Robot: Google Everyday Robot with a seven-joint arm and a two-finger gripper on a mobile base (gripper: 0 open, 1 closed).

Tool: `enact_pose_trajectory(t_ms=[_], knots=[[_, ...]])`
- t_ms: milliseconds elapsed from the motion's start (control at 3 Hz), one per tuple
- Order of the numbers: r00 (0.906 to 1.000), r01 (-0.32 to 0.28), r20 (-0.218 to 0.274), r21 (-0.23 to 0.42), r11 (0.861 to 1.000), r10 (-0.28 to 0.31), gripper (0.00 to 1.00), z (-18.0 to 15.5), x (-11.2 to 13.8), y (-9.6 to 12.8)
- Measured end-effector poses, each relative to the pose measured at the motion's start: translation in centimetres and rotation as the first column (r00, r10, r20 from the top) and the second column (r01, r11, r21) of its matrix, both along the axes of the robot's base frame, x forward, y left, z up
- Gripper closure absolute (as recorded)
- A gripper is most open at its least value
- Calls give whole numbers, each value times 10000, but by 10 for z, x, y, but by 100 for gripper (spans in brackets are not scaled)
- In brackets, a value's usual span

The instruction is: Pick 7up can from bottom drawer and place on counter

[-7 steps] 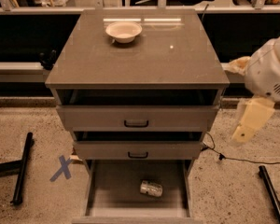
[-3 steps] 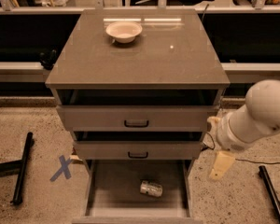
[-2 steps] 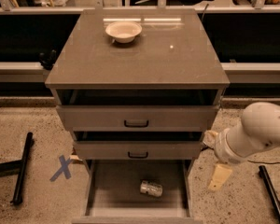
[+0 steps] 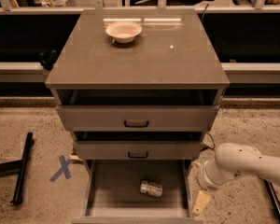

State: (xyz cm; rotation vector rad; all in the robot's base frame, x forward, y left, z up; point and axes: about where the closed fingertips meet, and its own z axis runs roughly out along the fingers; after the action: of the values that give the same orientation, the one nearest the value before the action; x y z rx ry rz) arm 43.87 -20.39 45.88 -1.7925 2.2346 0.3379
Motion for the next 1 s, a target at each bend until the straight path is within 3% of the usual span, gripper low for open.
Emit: enact_pose_trajectory(t_ms=[333, 1000], knots=[[10000, -5, -47, 6, 10000, 5, 0, -2, 0, 1], [9987, 115, -509, 288, 9995, -100, 0, -79, 27, 29]])
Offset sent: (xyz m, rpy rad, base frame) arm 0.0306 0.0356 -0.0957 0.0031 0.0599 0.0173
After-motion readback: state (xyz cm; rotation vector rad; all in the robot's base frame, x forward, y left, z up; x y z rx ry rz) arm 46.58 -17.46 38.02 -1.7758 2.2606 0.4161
